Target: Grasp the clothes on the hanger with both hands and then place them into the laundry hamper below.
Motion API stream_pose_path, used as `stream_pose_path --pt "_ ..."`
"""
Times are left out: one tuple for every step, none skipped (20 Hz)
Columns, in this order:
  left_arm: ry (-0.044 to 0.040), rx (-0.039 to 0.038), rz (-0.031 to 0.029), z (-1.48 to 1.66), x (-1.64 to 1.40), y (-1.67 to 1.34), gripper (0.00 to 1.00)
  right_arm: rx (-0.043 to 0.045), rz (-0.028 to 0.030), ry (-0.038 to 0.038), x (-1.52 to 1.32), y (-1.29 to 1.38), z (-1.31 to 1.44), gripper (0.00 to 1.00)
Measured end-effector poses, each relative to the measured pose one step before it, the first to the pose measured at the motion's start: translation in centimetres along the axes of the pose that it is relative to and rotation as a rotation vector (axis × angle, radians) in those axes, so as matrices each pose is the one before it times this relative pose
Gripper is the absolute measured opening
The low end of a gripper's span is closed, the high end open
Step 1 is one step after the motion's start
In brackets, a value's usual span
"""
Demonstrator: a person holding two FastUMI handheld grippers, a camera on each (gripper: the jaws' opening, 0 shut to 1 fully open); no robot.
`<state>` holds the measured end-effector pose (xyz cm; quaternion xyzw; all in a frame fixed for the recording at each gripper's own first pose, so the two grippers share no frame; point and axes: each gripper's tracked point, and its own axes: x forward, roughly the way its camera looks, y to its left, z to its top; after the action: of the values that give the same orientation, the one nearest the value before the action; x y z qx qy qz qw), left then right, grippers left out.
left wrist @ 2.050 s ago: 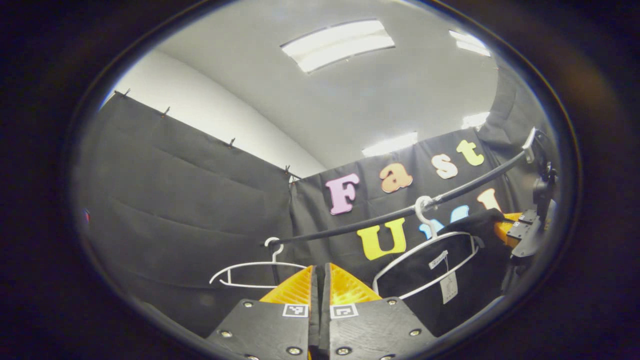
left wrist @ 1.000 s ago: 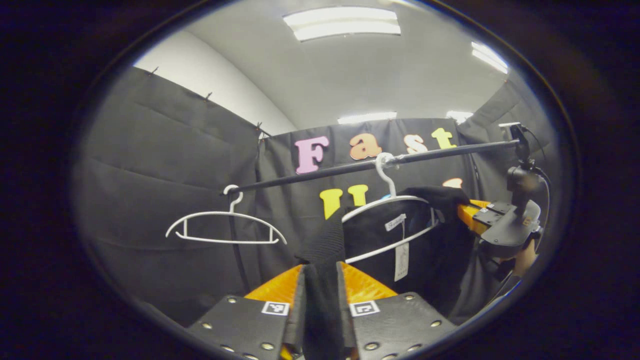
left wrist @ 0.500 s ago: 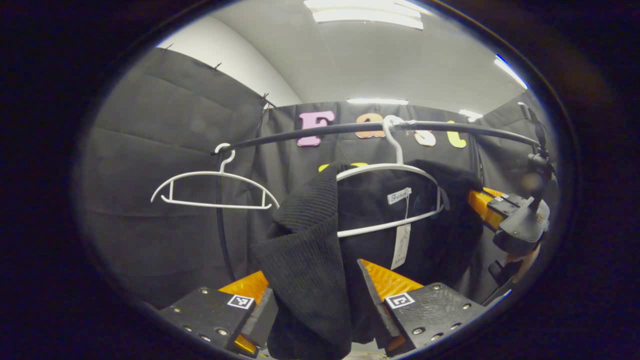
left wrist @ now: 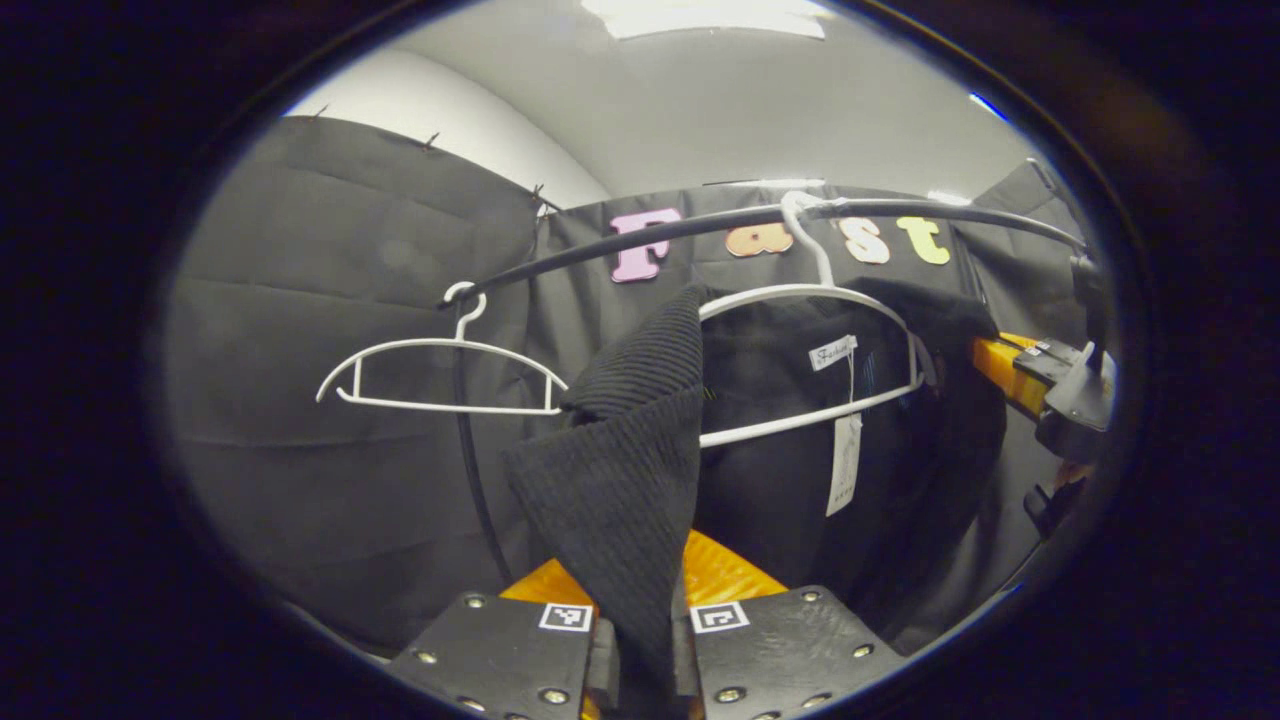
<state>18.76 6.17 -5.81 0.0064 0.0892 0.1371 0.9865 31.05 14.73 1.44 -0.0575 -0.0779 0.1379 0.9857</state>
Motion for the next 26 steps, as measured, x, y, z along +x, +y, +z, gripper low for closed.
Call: stream_pose_path --pt "-0.01263 0.01308 0.02961 0.536 -0.567 0.692 0.19 -0.00034 -0.00033 -0.00083 0.001 -0.034 0.020 0.02" --pt "-0.02687 0.01018 0.04951 0.300 0.704 1.473 0.12 0.00100 -0.00068 -0.00228 0.100 -0.027 0.025 0.02" --pt "-0.02749 0.01369 0.03181 0.943 -0.726 1.044 0.05 0.00184 -0.00037 -0.00125 0.074 -0.143 -0.047 0.01" --pt "-0.01273 0.00228 -0.01356 0.629 -0.506 -0.330 0.04 -0.00214 -0.00041 -0.00180 0.102 -0.110 -0.042 0.02" --pt "-0.01412 0.00847 -0.01009 0.526 -0.464 -0.113 0.03 -0.00614 -0.00240 -0.00360 0.156 -0.109 0.068 0.02" --pt "-0.02368 0.01565 0.00003 0.838 -0.297 0.338 0.02 -0.00581 -0.00384 -0.00425 0.092 -0.102 0.100 0.02" --pt "-0.02089 0.01955 -0.00037 0.897 -0.038 0.284 0.01 -0.00279 -0.00440 -0.00552 -0.027 -0.150 0.176 0.02" --pt "-0.02636 0.02479 0.00815 0.921 -0.254 0.595 0.00 -0.00222 -0.00546 -0.00786 0.125 -0.160 0.201 0.02" --pt "-0.03001 0.02323 0.00272 1.163 -0.128 0.462 0.00 -0.00696 -0.00937 -0.01351 0.148 -0.352 0.292 0.02" --pt "-0.02595 0.02325 0.01340 0.954 -0.042 0.493 0.01 -0.01257 -0.00954 -0.01219 0.233 -0.324 0.212 0.02" --pt "-0.02534 0.01642 0.00709 0.888 0.208 0.551 0.01 -0.01326 -0.00970 -0.01402 0.352 -0.322 0.190 0.02" --pt "-0.01804 0.01255 0.00577 0.556 0.346 0.406 0.01 -0.01122 -0.00954 -0.01379 0.360 -0.330 0.174 0.02" --pt "-0.01457 0.01129 0.00550 0.487 0.378 0.496 0.01 -0.00959 -0.00752 -0.01209 0.410 -0.235 0.131 0.02" --pt "-0.00770 0.00743 0.00451 0.218 0.386 0.372 0.00 -0.00875 -0.00627 -0.00958 0.355 -0.206 0.044 0.02" --pt "-0.00827 0.00775 0.00615 0.259 0.368 0.460 0.00 -0.00891 -0.00429 -0.00920 0.176 -0.110 0.173 0.02" --pt "-0.00828 0.00640 0.00706 0.205 0.352 0.579 0.00 -0.00907 -0.00446 -0.00698 0.225 -0.101 -0.006 0.02" --pt "-0.00395 0.00285 0.01678 0.158 0.406 0.798 0.00 -0.00954 -0.00537 -0.00431 0.195 -0.231 -0.022 0.02" --pt "-0.00654 -0.00086 0.00697 0.135 0.362 0.611 0.00 -0.00807 -0.00496 0.00014 0.272 -0.150 -0.114 0.02" --pt "-0.00522 -0.00213 0.00940 0.151 0.588 0.728 0.00 -0.00493 -0.00410 0.00113 0.288 -0.143 -0.173 0.02" --pt "-0.00542 -0.00114 0.00436 0.043 0.702 0.613 0.00 -0.00120 -0.00292 0.00188 0.462 -0.080 -0.226 0.02" --pt "-0.00785 -0.00307 -0.00153 0.133 0.735 0.419 0.00 -0.00115 -0.00380 0.00072 0.596 -0.106 -0.237 0.02" --pt "-0.00926 -0.00473 -0.00645 0.025 0.587 0.122 0.00 -0.00182 -0.00332 -0.00021 0.514 -0.095 -0.312 0.02" --pt "-0.01154 0.00048 -0.00997 0.059 0.547 0.005 0.00 -0.00331 -0.00365 0.00012 0.259 -0.079 -0.260 0.02" --pt "-0.00696 0.00540 -0.01450 0.052 0.452 0.013 0.00 -0.00007 -0.00157 0.00501 0.352 0.052 -0.407 0.02" --pt "-0.00572 0.00401 -0.01485 -0.226 0.546 -0.054 0.00 0.00522 -0.00028 0.01401 0.153 0.090 -0.439 0.02" --pt "-0.00269 0.00071 -0.02016 -0.293 0.533 -0.119 0.00 0.01186 0.00221 0.02115 0.210 0.100 -0.733 0.02"
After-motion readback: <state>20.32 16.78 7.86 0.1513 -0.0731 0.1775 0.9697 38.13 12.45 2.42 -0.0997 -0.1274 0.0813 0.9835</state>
